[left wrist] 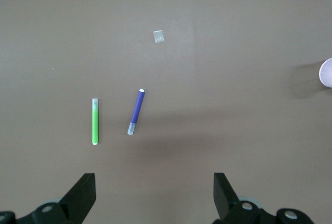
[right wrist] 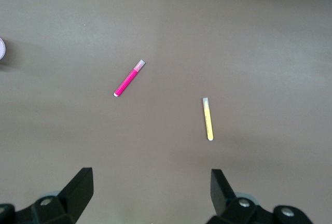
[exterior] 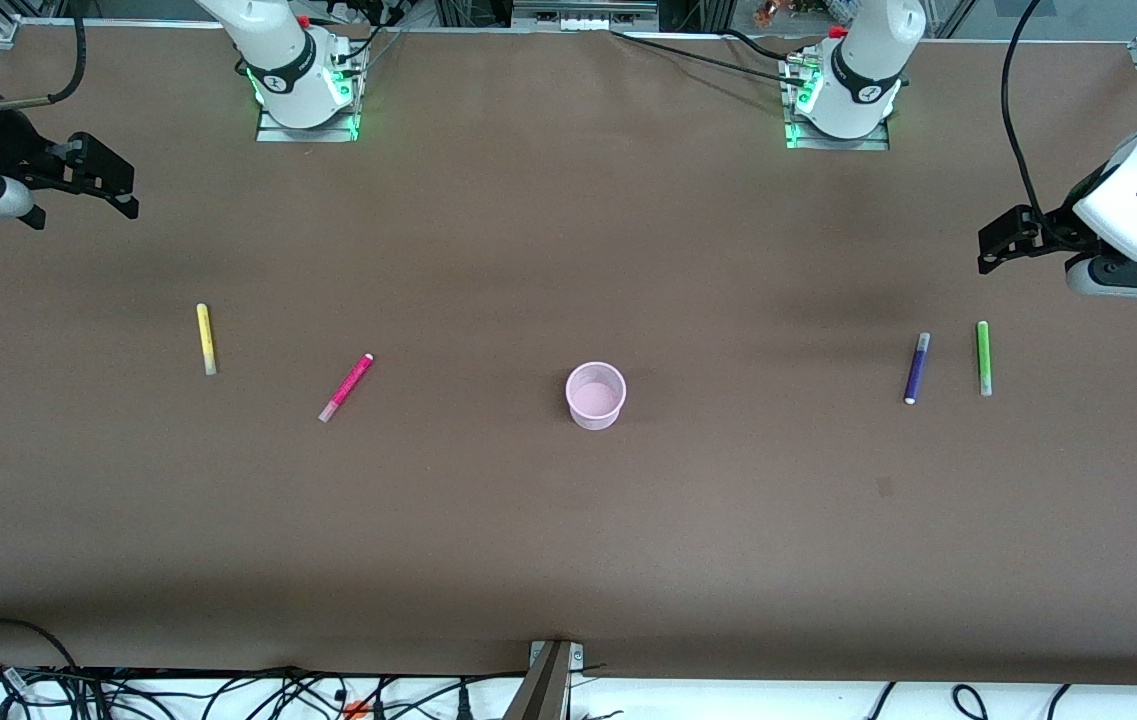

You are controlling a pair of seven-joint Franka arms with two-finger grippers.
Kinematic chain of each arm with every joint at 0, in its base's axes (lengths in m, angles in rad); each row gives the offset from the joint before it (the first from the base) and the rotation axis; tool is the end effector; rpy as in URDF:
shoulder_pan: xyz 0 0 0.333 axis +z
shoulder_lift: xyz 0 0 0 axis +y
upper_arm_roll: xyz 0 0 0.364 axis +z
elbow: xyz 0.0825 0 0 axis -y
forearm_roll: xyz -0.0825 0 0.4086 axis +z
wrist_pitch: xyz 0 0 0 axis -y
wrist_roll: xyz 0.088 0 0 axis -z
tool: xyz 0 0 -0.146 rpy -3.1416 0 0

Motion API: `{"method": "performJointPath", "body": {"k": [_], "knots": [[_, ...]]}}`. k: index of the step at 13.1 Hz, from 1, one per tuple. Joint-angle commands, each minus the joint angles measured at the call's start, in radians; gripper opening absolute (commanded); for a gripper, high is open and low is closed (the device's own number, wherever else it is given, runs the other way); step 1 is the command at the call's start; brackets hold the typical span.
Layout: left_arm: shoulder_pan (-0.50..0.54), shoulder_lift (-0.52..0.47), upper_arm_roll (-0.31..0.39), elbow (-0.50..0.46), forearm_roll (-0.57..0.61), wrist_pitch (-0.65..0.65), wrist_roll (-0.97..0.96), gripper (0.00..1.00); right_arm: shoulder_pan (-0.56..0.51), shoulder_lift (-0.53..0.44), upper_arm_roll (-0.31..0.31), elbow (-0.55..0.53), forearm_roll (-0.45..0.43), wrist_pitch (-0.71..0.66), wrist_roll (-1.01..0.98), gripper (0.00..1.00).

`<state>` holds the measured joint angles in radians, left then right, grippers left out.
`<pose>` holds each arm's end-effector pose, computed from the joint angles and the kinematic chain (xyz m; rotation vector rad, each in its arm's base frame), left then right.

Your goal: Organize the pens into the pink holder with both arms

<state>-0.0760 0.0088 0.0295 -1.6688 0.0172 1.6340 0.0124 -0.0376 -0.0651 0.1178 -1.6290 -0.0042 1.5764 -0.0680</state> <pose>0.5818 -0.0247 0.5851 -3.1213 0.0942 0.0676 0.5547 0.0462 0.6418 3.1212 0.2314 0.0190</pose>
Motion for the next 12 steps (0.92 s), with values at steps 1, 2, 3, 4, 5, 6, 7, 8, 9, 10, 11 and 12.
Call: {"method": "performJointPath", "body": {"k": [1,2,3,4,5,6,7,8,9,10,11,12], "knots": [[-0.002,0.014,0.001,0.035,-0.016,-0.025,-0.005,1.00,-0.011,-0.010,0.008,0.005,0.001,-0.021,0.008,1.00],[-0.004,0.014,0.001,0.035,-0.016,-0.025,-0.005,1.00,-0.011,-0.009,0.008,0.008,0.001,-0.019,0.008,1.00],[-0.004,0.014,0.001,0.035,-0.016,-0.025,-0.005,1.00,-0.011,-0.009,0.008,0.008,0.000,-0.019,0.008,1.00],[-0.004,0.014,0.001,0.035,-0.016,-0.025,-0.005,1.00,-0.011,-0.009,0.008,0.008,0.000,-0.019,0.008,1.00],[-0.004,0.014,0.001,0.035,-0.016,-0.025,-0.003,1.00,-0.011,-0.009,0.008,0.006,0.001,-0.019,0.010,1.00],[-0.004,0.014,0.001,0.035,-0.016,-0.025,-0.003,1.00,-0.011,-0.009,0.008,0.006,0.004,-0.021,0.010,1.00],[-0.004,0.016,0.001,0.035,-0.016,-0.025,-0.003,1.00,-0.011,-0.002,0.008,0.015,0.006,-0.019,0.010,1.00],[-0.004,0.016,0.001,0.035,-0.016,-0.025,-0.003,1.00,-0.011,-0.004,0.011,0.017,0.006,-0.019,0.010,1.00],[-0.004,0.016,0.001,0.034,-0.016,-0.028,-0.003,1.00,-0.011,-0.005,0.013,0.015,0.006,-0.019,0.010,1.00],[-0.004,0.016,0.001,0.034,-0.016,-0.040,-0.005,1.00,-0.011,-0.004,0.013,0.017,0.006,-0.016,0.010,1.00],[-0.004,0.020,0.001,0.034,-0.010,-0.055,-0.006,1.00,-0.011,-0.004,0.013,0.015,0.007,-0.018,0.010,1.00],[-0.004,0.042,0.001,0.034,-0.008,-0.071,-0.005,1.00,-0.011,-0.004,0.011,0.014,0.007,-0.019,0.008,1.00]]}}
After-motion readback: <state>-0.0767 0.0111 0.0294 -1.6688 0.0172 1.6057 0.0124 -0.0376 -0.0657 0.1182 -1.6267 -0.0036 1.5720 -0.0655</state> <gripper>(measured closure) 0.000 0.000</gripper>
